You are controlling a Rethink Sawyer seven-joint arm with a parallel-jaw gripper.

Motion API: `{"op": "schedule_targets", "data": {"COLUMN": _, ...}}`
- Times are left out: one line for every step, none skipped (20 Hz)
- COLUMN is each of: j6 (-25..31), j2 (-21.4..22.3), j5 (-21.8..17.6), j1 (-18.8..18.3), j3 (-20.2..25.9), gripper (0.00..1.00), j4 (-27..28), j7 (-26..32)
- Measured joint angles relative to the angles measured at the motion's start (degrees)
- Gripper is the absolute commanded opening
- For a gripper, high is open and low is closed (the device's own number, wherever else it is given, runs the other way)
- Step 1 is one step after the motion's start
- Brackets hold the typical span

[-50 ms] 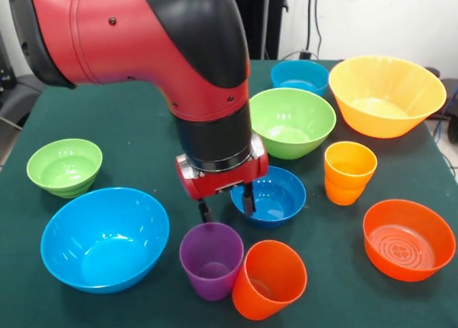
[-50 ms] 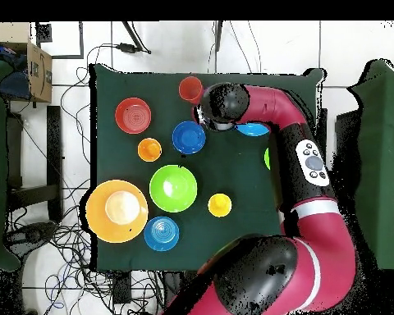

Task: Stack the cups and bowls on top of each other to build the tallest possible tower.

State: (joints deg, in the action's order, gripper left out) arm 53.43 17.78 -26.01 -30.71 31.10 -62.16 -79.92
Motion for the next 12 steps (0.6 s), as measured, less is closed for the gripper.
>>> {"op": "schedule_targets", "data": {"j6": 0.67, "j2": -0.01, "j5": -0.16, "j1": 0.45, "j3": -0.07, "gripper": 1.0, "j4": 0.67, "j7": 0.0}}
{"op": "schedule_targets", "data": {"j6": 1.56, "j2": 0.0, "j5": -0.2, "j1": 0.89, "j3": -0.12, "gripper": 1.0, "j4": 1.34, "j7": 0.0}}
{"op": "schedule_targets", "data": {"j6": 2.44, "j2": 0.0, "j5": -0.23, "j1": 1.33, "j3": -0.16, "gripper": 1.0, "j4": 2.0, "j7": 0.0}}
{"op": "schedule_targets", "data": {"j6": 2.94, "j2": 0.0, "j5": -0.26, "j1": 1.57, "j3": -0.19, "gripper": 1.0, "j4": 2.35, "j7": 0.0}}
{"op": "schedule_targets", "data": {"j6": 3.45, "j2": 0.01, "j5": -0.28, "j1": 1.8, "j3": -0.21, "gripper": 1.0, "j4": 2.7, "j7": 0.0}}
{"op": "schedule_targets", "data": {"j6": 4.28, "j2": 0.01, "j5": -0.34, "j1": 2.18, "j3": -0.27, "gripper": 1.0, "j4": 3.24, "j7": 0.0}}
{"op": "schedule_targets", "data": {"j6": 5.21, "j2": -0.01, "j5": -0.39, "j1": 2.63, "j3": -0.38, "gripper": 1.0, "j4": 3.89, "j7": 0.0}}
{"op": "schedule_targets", "data": {"j6": 5.7, "j2": 0.02, "j5": -0.4, "j1": 2.89, "j3": -0.49, "gripper": 1.0, "j4": 4.23, "j7": 0.0}}
{"op": "schedule_targets", "data": {"j6": 6.19, "j2": 0.04, "j5": -0.42, "j1": 3.15, "j3": -0.6, "gripper": 1.0, "j4": 4.56, "j7": 0.0}}
{"op": "schedule_targets", "data": {"j6": 6.68, "j2": 0.07, "j5": -0.43, "j1": 3.4, "j3": -0.71, "gripper": 1.0, "j4": 4.89, "j7": 0.0}}
{"op": "schedule_targets", "data": {"j6": 7.24, "j2": 0.12, "j5": -0.5, "j1": 3.71, "j3": -1.02, "gripper": 1.0, "j4": 5.23, "j7": 0.0}}
{"op": "schedule_targets", "data": {"j6": 7.8, "j2": 0.17, "j5": -0.56, "j1": 4.02, "j3": -1.33, "gripper": 1.0, "j4": 5.57, "j7": 0.0}}
